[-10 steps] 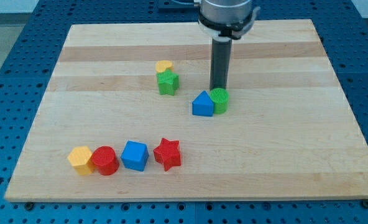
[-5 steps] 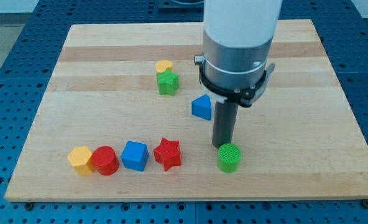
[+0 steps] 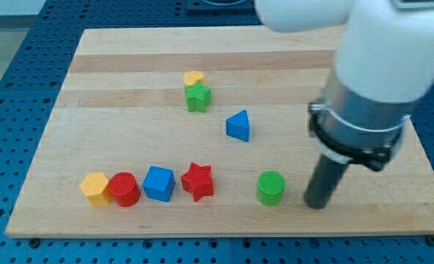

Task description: Push the green circle to the right side of the red star

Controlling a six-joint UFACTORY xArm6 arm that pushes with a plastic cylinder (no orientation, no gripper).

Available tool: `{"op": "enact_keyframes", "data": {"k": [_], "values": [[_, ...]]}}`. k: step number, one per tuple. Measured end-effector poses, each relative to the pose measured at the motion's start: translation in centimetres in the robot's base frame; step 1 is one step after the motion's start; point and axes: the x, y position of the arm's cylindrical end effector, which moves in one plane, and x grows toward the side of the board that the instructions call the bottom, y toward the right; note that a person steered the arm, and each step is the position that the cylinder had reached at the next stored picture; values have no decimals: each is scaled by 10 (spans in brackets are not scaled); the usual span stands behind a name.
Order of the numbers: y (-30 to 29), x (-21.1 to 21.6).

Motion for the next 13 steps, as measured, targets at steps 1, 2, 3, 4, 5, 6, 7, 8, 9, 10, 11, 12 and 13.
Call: {"op": "enact_keyframes", "data": {"k": [1,2,3,4,5,6,7,8,9,10,11,12,13], "values": [[-35,0],[-55,-1],[-27,-1],[-3,-15],[-21,-27],[-58,-27],[-85,-27],[-90,-27],[-75,-36],[-97,-56],[-139,-60],[-162,-59],[-162,-50]]}}
